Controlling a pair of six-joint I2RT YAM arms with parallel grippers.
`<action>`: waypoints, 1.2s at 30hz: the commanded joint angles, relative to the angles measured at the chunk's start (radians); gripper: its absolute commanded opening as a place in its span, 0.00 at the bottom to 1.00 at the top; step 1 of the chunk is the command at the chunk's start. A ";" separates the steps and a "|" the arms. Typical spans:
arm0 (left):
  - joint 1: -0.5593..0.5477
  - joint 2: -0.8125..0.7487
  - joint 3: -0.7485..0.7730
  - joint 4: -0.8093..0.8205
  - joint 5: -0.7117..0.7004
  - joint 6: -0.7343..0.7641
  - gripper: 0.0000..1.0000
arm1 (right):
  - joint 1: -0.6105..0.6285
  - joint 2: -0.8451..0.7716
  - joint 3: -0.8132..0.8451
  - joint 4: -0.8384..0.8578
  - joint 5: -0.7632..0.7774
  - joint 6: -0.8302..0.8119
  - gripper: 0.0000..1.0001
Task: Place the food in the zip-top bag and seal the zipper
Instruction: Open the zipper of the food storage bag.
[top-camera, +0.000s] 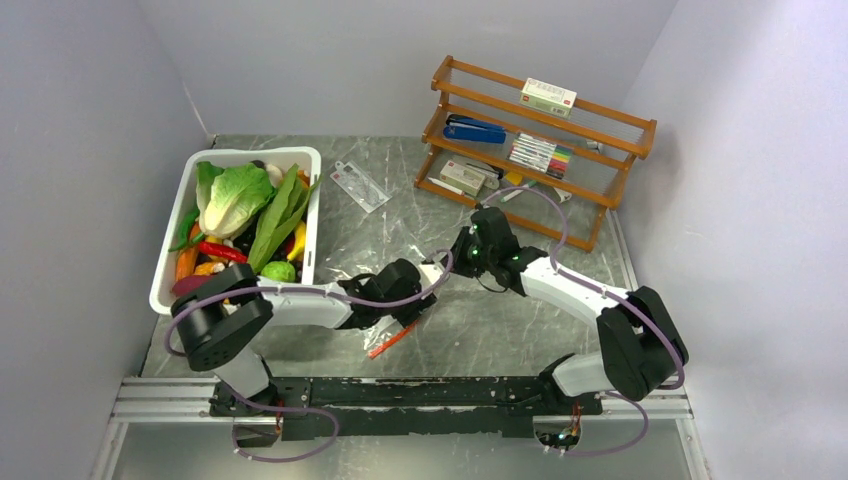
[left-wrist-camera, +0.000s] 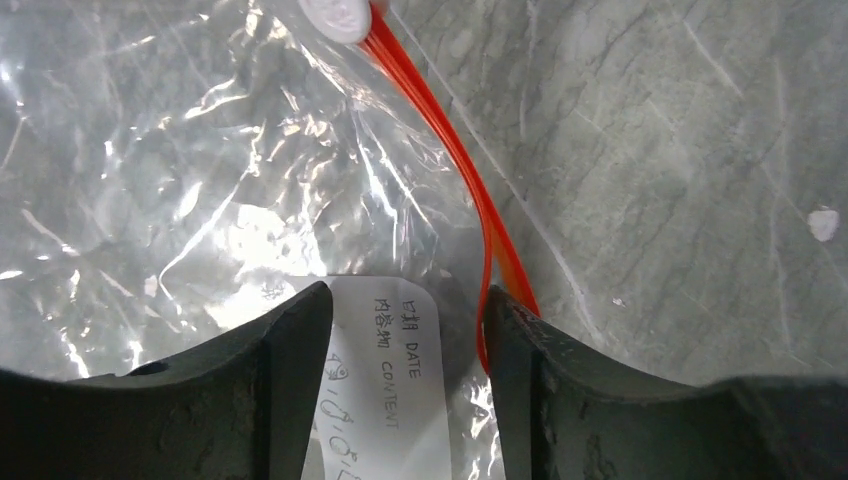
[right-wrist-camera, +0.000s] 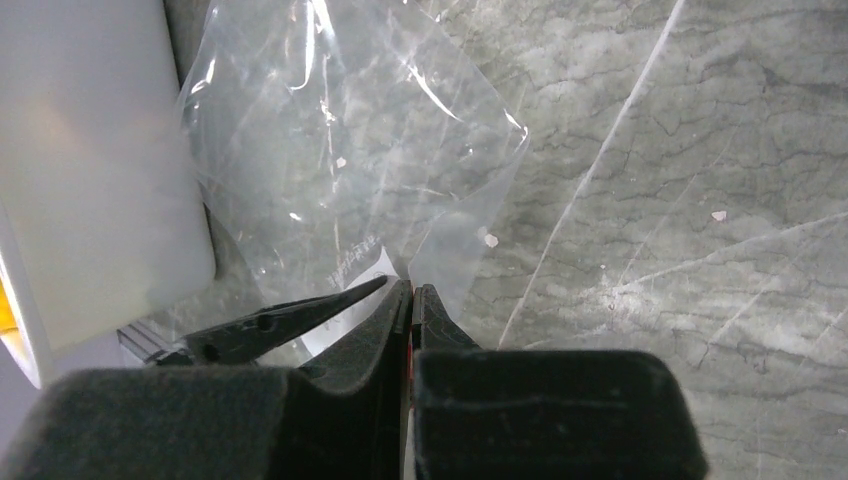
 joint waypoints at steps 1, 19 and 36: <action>-0.023 0.061 0.014 0.080 -0.067 -0.018 0.55 | -0.012 -0.005 -0.015 0.036 -0.020 0.020 0.00; -0.016 -0.079 0.007 0.101 -0.097 -0.200 0.07 | -0.025 -0.135 -0.127 0.086 0.028 -0.013 0.52; 0.051 -0.048 0.042 0.084 -0.003 -0.294 0.07 | 0.180 -0.094 -0.281 0.371 0.077 0.320 0.49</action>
